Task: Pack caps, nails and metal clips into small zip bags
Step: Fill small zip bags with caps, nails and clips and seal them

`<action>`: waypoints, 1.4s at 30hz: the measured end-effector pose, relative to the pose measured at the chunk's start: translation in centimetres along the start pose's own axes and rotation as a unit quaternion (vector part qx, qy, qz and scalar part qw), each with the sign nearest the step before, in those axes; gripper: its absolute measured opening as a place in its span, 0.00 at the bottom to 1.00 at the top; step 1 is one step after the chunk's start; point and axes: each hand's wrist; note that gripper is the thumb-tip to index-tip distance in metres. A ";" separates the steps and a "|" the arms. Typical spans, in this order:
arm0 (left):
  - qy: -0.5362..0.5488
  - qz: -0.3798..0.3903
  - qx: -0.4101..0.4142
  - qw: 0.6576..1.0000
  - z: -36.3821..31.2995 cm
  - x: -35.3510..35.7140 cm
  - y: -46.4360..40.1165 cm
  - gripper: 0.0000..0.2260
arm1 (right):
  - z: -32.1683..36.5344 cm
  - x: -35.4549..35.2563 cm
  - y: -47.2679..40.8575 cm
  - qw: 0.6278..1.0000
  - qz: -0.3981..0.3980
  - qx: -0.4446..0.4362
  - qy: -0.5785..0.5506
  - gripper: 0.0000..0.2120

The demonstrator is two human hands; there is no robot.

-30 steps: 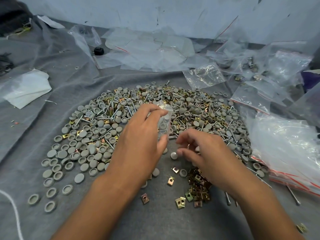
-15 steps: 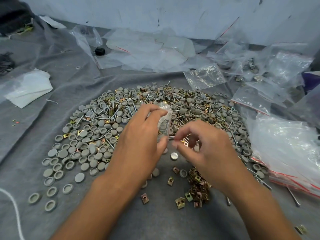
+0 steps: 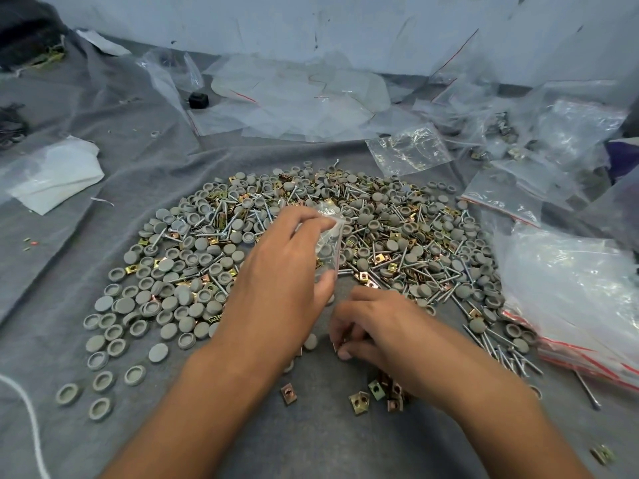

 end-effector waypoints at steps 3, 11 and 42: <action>0.002 0.000 -0.008 1.000 0.0 -0.1 0.0 0.26 | -0.4 0.0 -0.1 0.999 -0.026 0.006 -0.027 0.09; 0.002 -0.002 -0.003 1.000 0.1 -0.2 -0.1 0.26 | -0.3 -1.5 0.6 0.915 -0.340 -0.029 -0.217 0.05; -0.065 -0.139 -0.011 0.988 -0.1 -1.7 -0.3 0.27 | -1.0 0.4 -1.6 0.990 -0.117 0.082 0.018 0.17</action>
Point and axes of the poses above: each hand's wrist, its own y-axis away from the middle knuckle, its own x-axis out of the palm, z = x × y, and after that the axes turned 6 degrees about y, right-handed
